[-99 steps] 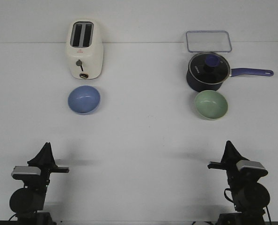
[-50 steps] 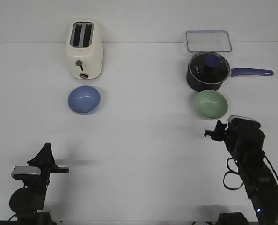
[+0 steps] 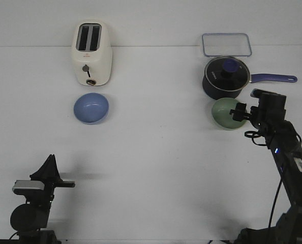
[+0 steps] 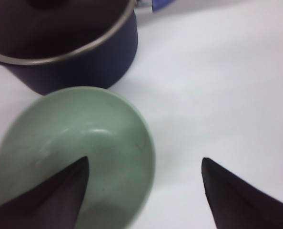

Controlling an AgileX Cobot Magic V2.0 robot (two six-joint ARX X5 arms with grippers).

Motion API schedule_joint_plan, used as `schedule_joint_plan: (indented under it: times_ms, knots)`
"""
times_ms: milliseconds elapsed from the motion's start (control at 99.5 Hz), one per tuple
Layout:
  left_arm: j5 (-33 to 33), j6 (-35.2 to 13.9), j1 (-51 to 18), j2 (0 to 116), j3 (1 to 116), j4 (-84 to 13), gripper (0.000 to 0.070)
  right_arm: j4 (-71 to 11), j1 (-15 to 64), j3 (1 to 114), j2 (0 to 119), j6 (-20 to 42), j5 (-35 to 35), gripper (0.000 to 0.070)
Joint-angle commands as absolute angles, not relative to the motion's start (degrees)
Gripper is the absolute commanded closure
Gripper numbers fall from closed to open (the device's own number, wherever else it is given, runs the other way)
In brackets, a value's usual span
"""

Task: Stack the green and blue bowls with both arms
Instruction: 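Reach the right gripper forward to the rim of the pale green bowl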

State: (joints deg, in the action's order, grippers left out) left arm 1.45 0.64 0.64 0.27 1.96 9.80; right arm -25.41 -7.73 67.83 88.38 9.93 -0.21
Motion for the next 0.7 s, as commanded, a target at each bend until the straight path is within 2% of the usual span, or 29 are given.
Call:
schedule_joint_plan:
  times_ms: [0,171,282,322,422,473,694]
  knots:
    - [1.52,0.67,0.75,0.19,0.82,10.37,0.0685,-25.41,-8.01,70.24,92.16,8.73,-0.49,0.0208]
    - [1.52,0.67,0.75,0.19,0.82,10.37,0.0685,-25.43,-8.19,72.79,98.28,8.69,-1.96,0.0214]
    - [1.52,0.67,0.75,0.19,0.82,10.37,0.0685,-25.12,-8.23,72.9,100.66,8.71,-2.0,0.0267]
    - [1.52,0.67,0.75,0.19,0.82,10.37,0.0685,-25.21,-8.23,72.9,101.32,8.71,-2.04,0.0336]
    - [1.52,0.67,0.75,0.19,0.82,10.37,0.0685,-25.71,-8.27,72.9,102.1,8.49,-2.17,0.0597]
    - [1.52,0.67,0.75,0.19,0.82,10.37,0.0685,-25.87,-8.29,72.9,102.1,8.21,-2.15,0.07]
    - [1.52,0.67,0.75,0.19,0.82,10.37,0.0685,-28.67,-8.34,72.97,98.56,7.99,-2.55,0.07]
